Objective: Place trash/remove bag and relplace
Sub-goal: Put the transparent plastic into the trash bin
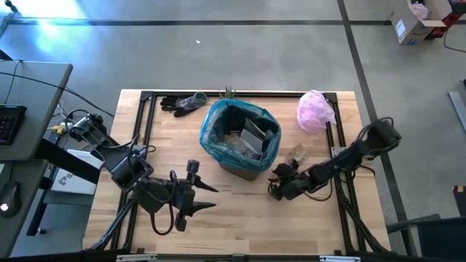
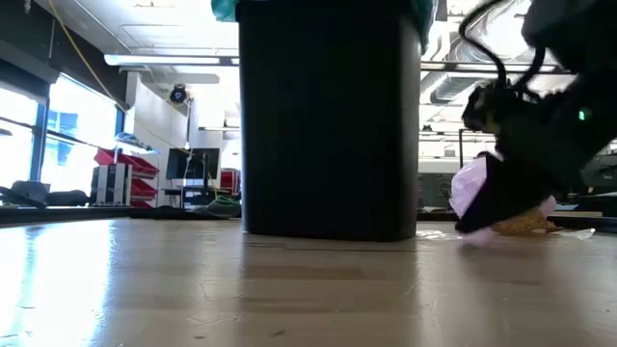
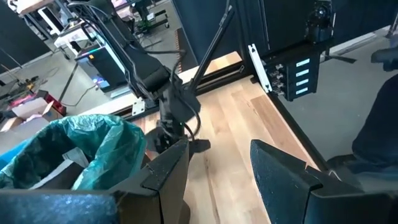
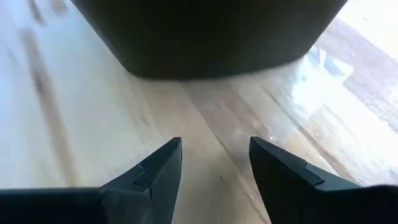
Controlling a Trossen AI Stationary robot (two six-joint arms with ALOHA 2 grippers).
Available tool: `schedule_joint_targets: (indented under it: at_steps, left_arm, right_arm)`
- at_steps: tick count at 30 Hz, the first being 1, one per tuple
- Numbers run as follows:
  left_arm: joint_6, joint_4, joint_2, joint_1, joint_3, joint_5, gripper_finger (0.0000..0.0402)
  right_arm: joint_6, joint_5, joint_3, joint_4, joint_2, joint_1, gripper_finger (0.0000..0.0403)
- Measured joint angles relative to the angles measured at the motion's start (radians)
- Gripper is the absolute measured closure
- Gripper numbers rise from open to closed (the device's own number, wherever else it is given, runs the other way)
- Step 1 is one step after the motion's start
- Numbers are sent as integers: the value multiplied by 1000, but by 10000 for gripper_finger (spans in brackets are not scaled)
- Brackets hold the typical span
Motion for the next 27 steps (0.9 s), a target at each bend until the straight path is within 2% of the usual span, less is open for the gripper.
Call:
schedule_joint_targets:
  at_steps: [4,9,13,15,22,27]
  left_arm:
    - [-25,9,1,-5,-26,1,243]
    - [-55,8,1,-9,-71,1,243]
    - [-71,9,1,-8,-89,0,243]
    - [-78,10,1,-8,-96,0,243]
    - [-93,9,-1,-9,-125,-2,243]
    - [-95,10,0,-9,-130,-2,243]
  right_arm:
    - [-62,24,19,15,65,3,226]
    - [-117,74,48,31,68,-5,226]
    - [-124,-20,55,31,68,-30,226]
    - [-124,-31,55,24,67,-30,226]
    - [-109,92,55,5,67,-29,226]
    - [-102,88,55,-25,68,-65,226]
